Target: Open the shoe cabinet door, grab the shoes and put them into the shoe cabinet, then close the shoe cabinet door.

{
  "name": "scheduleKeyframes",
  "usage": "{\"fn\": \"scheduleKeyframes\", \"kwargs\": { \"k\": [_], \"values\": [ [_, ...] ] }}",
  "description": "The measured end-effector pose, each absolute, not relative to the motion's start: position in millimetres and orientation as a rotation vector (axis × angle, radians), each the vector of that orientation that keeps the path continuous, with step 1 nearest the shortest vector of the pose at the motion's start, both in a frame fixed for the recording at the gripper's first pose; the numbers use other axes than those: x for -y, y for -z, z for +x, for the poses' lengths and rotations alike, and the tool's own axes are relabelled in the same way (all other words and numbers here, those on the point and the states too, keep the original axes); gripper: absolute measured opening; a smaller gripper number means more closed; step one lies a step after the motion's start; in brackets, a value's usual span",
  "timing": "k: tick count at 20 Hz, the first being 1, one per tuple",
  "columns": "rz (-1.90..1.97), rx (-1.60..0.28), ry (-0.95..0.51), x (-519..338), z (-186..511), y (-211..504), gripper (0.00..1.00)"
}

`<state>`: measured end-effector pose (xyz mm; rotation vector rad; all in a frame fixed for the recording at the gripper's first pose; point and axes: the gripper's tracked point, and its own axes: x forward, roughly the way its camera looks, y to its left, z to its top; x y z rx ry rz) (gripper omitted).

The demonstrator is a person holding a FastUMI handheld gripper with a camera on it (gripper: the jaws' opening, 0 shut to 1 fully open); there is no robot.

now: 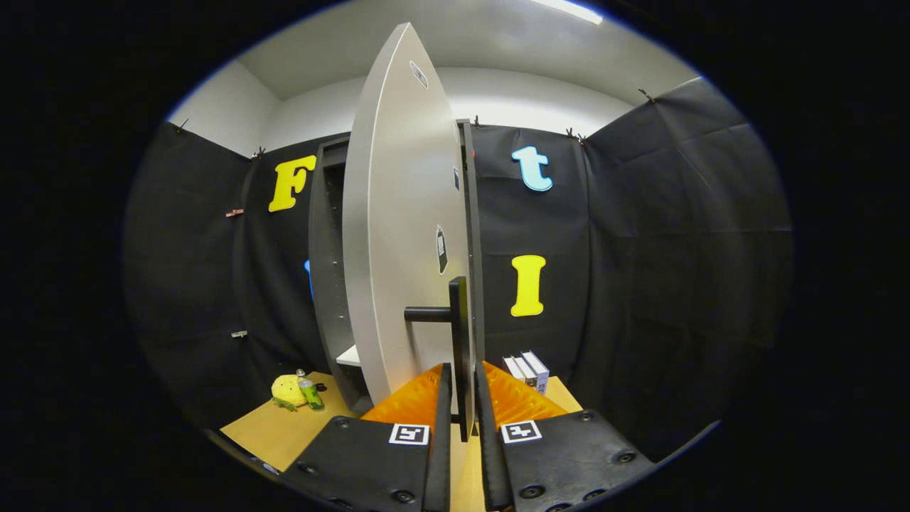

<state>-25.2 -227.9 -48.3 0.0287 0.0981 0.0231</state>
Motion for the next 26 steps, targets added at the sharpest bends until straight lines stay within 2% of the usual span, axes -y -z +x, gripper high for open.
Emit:
{"fn": "scheduleKeyframes", "kwargs": {
  "k": [11, 21, 26],
  "values": [
    [0.050, -0.079, 0.064, 274.6, -32.8, 43.0, 0.22],
    [0.041, -0.039, -0.037, 227.3, -87.6, 31.7, 0.22],
    [0.015, -0.101, -0.185, 152.2, -102.3, 85.3, 0.22]
  ]
}}
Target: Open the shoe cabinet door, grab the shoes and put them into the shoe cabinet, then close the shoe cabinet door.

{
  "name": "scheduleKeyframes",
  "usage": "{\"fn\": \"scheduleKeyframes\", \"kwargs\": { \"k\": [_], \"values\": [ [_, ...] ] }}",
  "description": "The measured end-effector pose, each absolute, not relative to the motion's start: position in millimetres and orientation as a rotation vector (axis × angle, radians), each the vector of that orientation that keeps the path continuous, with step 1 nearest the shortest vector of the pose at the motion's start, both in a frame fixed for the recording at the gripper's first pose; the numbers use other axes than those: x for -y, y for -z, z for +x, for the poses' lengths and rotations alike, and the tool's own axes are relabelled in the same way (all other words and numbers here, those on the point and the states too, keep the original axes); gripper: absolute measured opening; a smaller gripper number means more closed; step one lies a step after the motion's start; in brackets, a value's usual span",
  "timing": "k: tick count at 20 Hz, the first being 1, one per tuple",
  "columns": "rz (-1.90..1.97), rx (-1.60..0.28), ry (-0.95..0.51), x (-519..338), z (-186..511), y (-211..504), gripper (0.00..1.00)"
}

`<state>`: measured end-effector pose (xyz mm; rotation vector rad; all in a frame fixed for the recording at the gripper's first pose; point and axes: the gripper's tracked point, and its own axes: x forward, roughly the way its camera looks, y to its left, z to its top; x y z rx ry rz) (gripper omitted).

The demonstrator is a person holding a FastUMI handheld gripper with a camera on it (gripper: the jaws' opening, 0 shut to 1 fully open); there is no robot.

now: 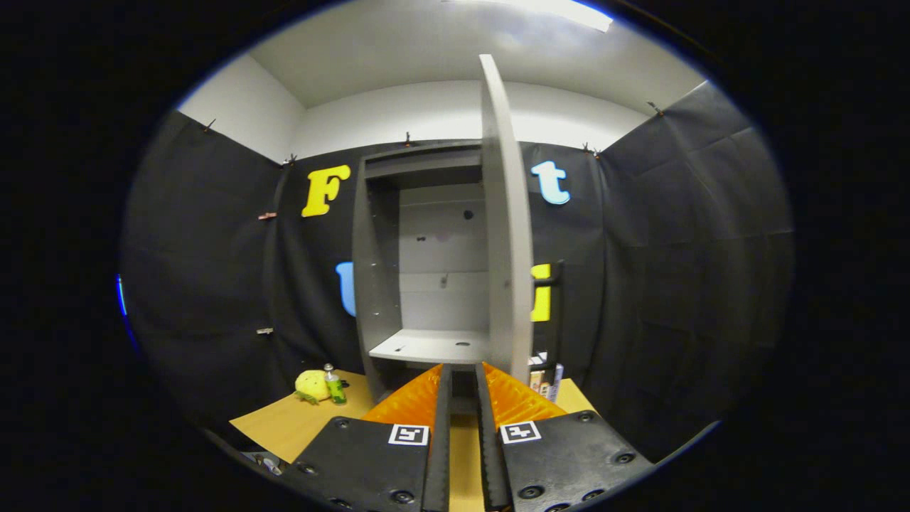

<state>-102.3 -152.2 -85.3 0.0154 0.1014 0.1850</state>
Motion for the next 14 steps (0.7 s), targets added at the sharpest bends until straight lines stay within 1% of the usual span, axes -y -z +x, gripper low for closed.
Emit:
{"fn": "scheduleKeyframes", "kwargs": {
  "k": [3, 6, 9, 14],
  "values": [
    [0.022, -0.227, -0.227, 115.6, -97.0, 146.2, 0.22],
    [0.047, -0.355, -0.235, 79.7, -87.3, 207.1, 0.22],
    [0.063, -0.482, -0.194, 51.8, -78.5, 278.7, 0.22],
    [0.086, -0.712, -0.104, 21.2, -85.9, 394.7, 0.23]
  ]
}}
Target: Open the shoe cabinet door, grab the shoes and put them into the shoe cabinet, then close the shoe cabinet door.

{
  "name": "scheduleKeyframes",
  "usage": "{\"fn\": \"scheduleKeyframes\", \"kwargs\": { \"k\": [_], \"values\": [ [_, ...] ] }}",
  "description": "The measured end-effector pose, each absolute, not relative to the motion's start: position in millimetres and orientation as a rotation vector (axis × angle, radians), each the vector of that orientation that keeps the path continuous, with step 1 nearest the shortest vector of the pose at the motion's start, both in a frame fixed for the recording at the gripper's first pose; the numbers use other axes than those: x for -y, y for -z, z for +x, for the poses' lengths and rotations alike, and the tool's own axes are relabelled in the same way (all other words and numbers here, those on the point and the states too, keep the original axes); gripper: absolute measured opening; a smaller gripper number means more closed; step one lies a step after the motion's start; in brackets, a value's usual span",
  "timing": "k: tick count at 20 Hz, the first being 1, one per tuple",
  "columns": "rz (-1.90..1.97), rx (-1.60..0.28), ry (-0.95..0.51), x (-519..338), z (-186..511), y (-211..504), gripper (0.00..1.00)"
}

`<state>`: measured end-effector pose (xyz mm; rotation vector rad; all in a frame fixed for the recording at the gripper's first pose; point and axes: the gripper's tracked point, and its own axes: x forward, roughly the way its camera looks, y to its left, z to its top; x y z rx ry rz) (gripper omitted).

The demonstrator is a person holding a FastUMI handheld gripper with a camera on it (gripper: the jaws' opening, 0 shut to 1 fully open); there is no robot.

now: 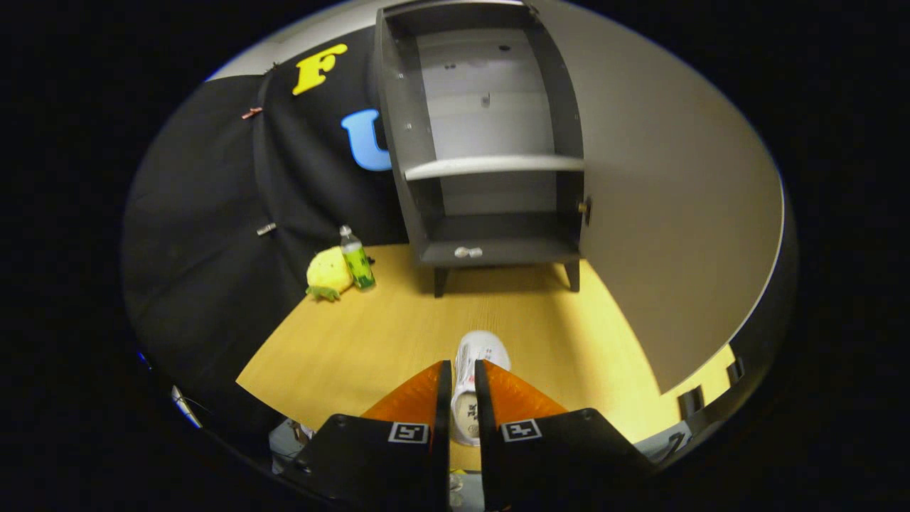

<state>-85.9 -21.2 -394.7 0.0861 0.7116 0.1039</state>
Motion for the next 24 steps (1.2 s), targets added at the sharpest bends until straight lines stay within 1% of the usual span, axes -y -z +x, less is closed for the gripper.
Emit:
{"fn": "scheduleKeyframes", "kwargs": {
  "k": [4, 9, 12, 16, 24],
  "values": [
    [0.093, -0.846, -0.059, 7.3, -92.1, 470.2, 0.23],
    [0.079, -0.902, 0.011, 12.1, -85.0, 516.3, 0.23],
    [0.065, -0.916, 0.040, 14.9, -75.7, 533.5, 0.23],
    [0.040, -0.924, 0.036, 12.6, -64.5, 551.6, 0.23],
    [-0.004, -0.873, 0.025, 9.7, -39.1, 559.5, 0.23]
  ]
}}
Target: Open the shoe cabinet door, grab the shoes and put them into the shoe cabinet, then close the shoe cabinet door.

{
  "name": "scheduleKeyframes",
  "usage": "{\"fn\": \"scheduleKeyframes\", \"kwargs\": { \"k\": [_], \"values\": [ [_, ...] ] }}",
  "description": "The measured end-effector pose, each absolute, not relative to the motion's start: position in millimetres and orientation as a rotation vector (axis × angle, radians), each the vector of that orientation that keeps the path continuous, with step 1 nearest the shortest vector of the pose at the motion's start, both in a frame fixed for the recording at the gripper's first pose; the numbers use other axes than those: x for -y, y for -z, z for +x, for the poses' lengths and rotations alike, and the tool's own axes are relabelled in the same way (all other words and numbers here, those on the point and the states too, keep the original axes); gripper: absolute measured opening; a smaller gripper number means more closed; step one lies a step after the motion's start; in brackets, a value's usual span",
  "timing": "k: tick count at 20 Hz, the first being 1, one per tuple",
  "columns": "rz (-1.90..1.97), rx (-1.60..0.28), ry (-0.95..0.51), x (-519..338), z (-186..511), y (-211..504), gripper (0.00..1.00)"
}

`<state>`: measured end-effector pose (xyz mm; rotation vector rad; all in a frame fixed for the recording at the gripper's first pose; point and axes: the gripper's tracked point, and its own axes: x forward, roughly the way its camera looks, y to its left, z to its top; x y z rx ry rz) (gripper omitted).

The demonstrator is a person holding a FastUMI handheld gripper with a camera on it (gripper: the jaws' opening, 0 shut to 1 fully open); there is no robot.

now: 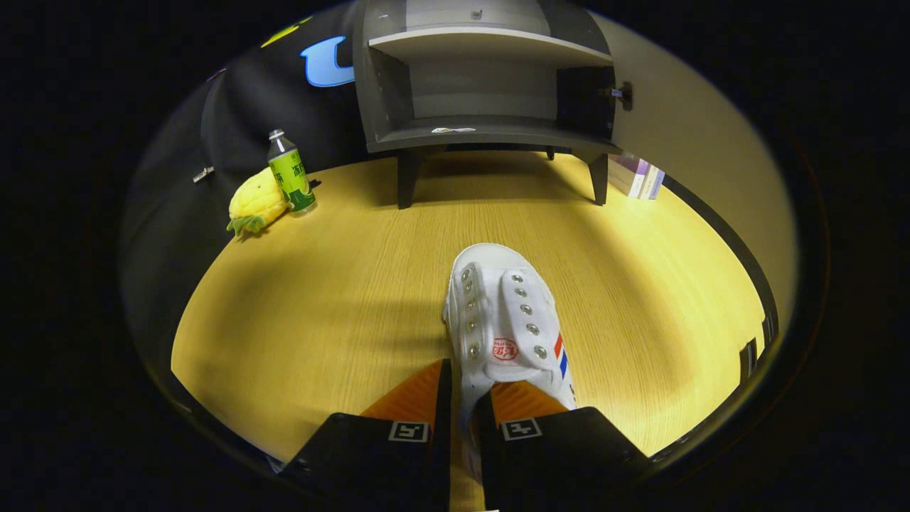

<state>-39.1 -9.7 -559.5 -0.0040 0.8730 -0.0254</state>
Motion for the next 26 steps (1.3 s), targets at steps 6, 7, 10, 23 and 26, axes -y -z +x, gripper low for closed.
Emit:
{"fn": "scheduleKeyframes", "kwargs": {
  "k": [6, 7, 10, 23, 26],
  "values": [
    [-0.021, -0.856, 0.052, 14.2, -34.4, 561.3, 0.17],
    [-0.030, -0.858, 0.050, 14.8, -34.1, 562.1, 0.18],
    [-0.042, -0.853, 0.036, 14.8, -33.7, 562.0, 0.19],
    [-0.016, -0.814, 0.033, 21.5, -21.1, 528.0, 0.05],
    [-0.015, -0.773, 0.044, 25.3, -9.4, 484.9, 0.05]
  ]
}}
